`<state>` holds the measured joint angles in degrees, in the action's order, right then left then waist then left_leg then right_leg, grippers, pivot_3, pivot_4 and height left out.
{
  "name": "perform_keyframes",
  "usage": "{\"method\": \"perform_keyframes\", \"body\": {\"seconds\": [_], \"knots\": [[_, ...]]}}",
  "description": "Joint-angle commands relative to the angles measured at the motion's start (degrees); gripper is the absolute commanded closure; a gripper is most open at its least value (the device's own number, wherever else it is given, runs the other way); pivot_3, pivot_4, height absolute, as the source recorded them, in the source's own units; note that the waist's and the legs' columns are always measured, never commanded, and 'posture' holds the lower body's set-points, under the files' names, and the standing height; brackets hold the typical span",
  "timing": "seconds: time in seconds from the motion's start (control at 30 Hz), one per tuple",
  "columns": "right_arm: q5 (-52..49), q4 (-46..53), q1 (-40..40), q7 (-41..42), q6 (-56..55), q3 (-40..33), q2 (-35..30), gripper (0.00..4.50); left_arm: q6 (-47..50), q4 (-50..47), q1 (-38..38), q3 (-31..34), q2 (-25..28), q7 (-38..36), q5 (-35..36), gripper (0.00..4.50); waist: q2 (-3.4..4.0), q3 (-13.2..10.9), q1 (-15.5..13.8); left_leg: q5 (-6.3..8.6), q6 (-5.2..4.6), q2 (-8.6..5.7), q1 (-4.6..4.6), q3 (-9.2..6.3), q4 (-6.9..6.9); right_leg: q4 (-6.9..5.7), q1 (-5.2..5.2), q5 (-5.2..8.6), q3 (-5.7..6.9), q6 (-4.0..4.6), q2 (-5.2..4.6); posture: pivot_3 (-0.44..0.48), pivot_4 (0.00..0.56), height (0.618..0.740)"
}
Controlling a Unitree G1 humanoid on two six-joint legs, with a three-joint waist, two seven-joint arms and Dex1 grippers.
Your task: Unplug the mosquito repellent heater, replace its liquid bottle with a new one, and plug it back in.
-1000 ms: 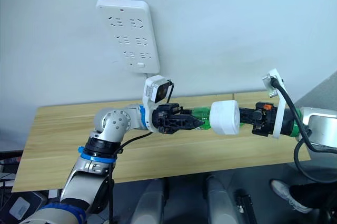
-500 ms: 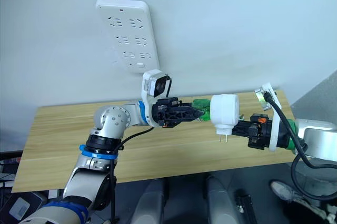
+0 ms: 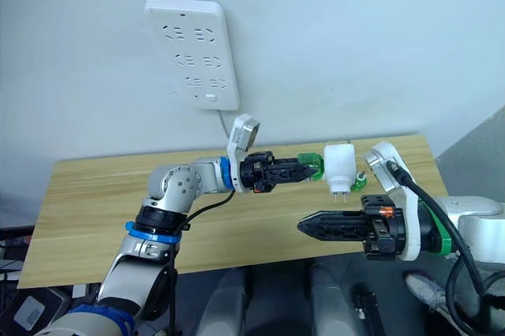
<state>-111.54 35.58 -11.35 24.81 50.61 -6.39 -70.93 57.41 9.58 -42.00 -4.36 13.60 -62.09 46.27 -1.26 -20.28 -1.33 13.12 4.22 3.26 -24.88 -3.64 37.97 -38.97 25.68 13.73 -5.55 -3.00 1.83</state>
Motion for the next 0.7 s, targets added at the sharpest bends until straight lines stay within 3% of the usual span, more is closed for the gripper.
{"method": "perform_keyframes", "body": {"seconds": [0.03,0.27,0.4,0.7], "knots": [[-1.5,-0.1,-1.0,0.3,-0.6,-0.4,-0.8,4.46,0.3,-1.8,-0.2,0.3,-0.5,-0.6,1.0,2.22,0.00,0.0,0.0,0.00,0.00,0.00,0.00,0.00,0.00,0.00,0.00,0.00,0.00,0.00,0.00,0.124,0.313,0.740],[-1.5,2.7,4.1,2.0,-0.9,-1.3,-4.6,4.46,2.6,0.3,-2.0,2.7,-1.2,0.1,3.1,2.22,0.00,0.0,-0.1,0.00,0.00,0.00,-0.01,-0.02,-0.02,0.01,0.00,0.00,0.02,0.00,0.00,0.128,0.307,0.740],[-1.5,3.7,6.6,-1.1,-2.4,-1.6,-5.1,4.46,6.8,0.9,-3.1,4.9,-1.3,0.1,6.2,2.22,0.00,0.0,0.0,0.00,0.00,0.00,0.00,-0.02,0.01,0.00,-0.02,0.00,0.02,0.00,0.00,0.128,0.302,0.740],[-1.5,2.0,3.8,-6.0,-4.3,-0.8,-2.2,4.46,11.6,-2.8,-1.2,3.9,0.4,-1.8,8.5,2.22,0.00,0.0,0.0,0.00,0.01,0.00,0.03,-0.02,0.01,0.00,-0.04,0.00,0.01,0.00,0.00,0.127,0.302,0.740]]}}
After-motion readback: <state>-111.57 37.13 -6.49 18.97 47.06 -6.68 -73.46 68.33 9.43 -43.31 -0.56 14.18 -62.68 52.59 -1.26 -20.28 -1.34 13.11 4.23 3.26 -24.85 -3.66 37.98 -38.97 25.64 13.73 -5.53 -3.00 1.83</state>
